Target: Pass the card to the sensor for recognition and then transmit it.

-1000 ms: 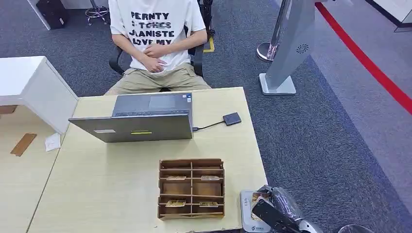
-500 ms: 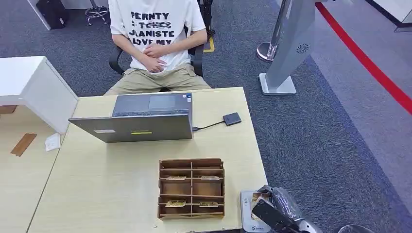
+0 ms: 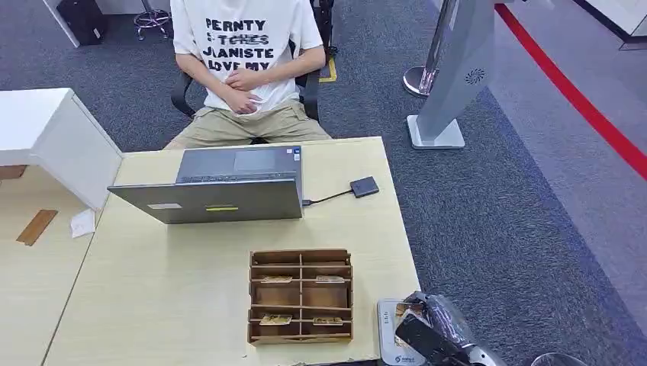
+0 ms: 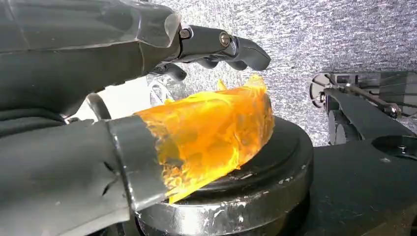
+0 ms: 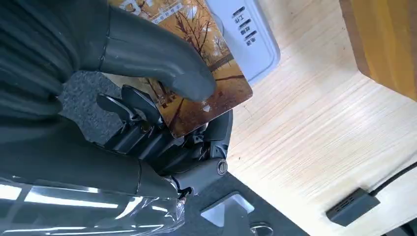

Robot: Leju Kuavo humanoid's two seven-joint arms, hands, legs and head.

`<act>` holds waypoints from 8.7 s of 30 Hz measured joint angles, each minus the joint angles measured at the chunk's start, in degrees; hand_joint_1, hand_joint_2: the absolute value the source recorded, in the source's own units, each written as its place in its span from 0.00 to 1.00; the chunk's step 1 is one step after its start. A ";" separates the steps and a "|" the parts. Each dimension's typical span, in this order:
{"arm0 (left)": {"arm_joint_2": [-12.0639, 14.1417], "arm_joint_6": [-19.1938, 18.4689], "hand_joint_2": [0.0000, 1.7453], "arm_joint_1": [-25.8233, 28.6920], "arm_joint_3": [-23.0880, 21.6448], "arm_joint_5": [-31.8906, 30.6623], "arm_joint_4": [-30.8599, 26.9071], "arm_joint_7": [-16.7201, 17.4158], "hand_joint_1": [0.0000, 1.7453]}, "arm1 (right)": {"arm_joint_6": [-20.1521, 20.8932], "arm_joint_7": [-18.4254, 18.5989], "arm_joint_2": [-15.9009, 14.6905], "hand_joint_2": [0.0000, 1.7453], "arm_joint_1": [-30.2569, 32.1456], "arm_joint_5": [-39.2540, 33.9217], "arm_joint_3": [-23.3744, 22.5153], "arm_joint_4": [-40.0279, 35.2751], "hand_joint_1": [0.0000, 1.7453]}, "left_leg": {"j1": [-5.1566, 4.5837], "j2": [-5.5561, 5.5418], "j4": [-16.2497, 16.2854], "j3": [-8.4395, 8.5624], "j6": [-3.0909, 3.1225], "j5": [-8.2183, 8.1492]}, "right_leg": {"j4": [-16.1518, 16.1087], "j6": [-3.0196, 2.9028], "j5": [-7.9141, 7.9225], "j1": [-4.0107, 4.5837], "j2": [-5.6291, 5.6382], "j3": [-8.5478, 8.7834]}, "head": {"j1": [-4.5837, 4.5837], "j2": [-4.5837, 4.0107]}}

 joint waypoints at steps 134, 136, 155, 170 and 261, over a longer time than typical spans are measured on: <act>-0.13 -1.75 0.00 -0.99 -7.78 -5.57 0.00 -0.39 0.00 | 10.00 -10.51 29.72 1.00 -34.01 -13.01 8.20 4.82 0.00 | 0.03 -0.01 -0.02 -0.15 -0.04 0.07 | 0.08 -0.09 0.00 0.02 0.03 -0.21 | 0.00 0.00; -0.05 -1.49 0.00 -0.57 -7.02 -4.94 0.00 -0.63 0.00 | 12.84 -11.73 28.37 1.00 -31.30 -18.87 7.45 2.08 0.00 | 0.02 -0.01 -0.02 -0.16 -0.04 0.06 | 0.06 -0.09 0.01 0.01 0.03 -0.21 | 0.00 0.00; 0.02 -1.27 0.00 -0.19 -3.96 -3.61 0.00 -1.20 0.00 | 36.26 -18.27 17.40 0.00 -17.35 -36.39 4.55 -8.31 0.00 | 0.03 0.00 -0.02 -0.17 -0.04 0.06 | 0.06 -0.09 0.01 0.02 0.03 -0.21 | 0.00 0.00; 0.18 -1.53 0.00 -0.21 -3.63 -3.43 0.00 -1.20 0.00 | 51.10 -27.24 12.64 0.00 -7.83 -36.04 4.61 -10.23 0.00 | 0.02 0.00 -0.02 -0.18 -0.05 0.03 | 0.05 -0.08 -0.01 0.02 0.01 -0.21 | 0.00 0.00; 0.20 -0.92 0.00 -0.21 -1.01 -2.43 0.00 -1.14 0.00 | -10.80 -18.40 8.77 1.00 -2.02 15.86 8.83 -15.39 0.88 | 0.03 0.02 -0.04 -0.18 -0.06 0.03 | 0.05 -0.08 -0.01 0.02 0.02 -0.21 | 0.00 0.00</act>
